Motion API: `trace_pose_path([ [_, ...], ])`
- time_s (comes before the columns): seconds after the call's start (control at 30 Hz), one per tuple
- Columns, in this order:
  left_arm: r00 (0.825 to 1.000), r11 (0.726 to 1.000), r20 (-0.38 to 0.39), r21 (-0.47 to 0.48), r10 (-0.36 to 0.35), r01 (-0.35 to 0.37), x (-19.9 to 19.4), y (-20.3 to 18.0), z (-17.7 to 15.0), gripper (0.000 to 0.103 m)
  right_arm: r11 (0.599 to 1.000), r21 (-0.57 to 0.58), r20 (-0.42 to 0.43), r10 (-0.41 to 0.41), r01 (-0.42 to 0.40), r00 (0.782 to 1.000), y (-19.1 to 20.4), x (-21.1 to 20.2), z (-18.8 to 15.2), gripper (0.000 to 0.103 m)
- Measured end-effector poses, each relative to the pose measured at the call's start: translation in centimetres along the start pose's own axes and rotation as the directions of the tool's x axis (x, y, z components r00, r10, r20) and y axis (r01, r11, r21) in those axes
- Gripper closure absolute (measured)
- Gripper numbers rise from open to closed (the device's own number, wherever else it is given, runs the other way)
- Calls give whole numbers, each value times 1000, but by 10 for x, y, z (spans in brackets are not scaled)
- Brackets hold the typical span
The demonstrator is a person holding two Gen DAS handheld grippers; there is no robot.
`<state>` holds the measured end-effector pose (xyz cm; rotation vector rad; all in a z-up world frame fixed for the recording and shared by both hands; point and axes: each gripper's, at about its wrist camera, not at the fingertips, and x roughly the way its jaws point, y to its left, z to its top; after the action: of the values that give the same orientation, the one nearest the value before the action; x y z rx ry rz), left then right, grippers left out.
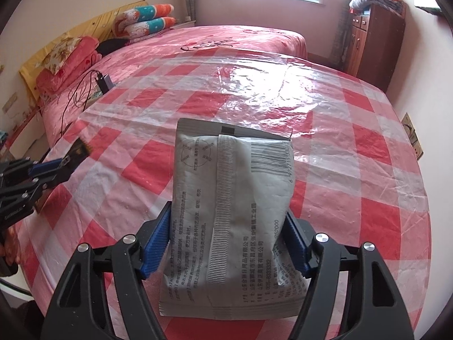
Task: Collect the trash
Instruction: 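Lift the Coffeemix stick and white packet off the table with both tools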
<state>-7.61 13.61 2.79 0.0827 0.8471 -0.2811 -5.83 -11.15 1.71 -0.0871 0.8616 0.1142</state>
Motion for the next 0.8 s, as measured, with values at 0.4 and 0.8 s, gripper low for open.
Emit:
trace_pose_path([
  [0.4, 999, 1000, 38, -15, 14, -14, -32, 12, -22, 80, 998, 22, 13, -56, 56, 998, 10, -11, -11, 32],
  [0.8, 996, 994, -55, -79, -76, 71, -28, 14, -39, 77, 999, -39, -39, -14, 12, 999, 48, -18, -22, 30],
])
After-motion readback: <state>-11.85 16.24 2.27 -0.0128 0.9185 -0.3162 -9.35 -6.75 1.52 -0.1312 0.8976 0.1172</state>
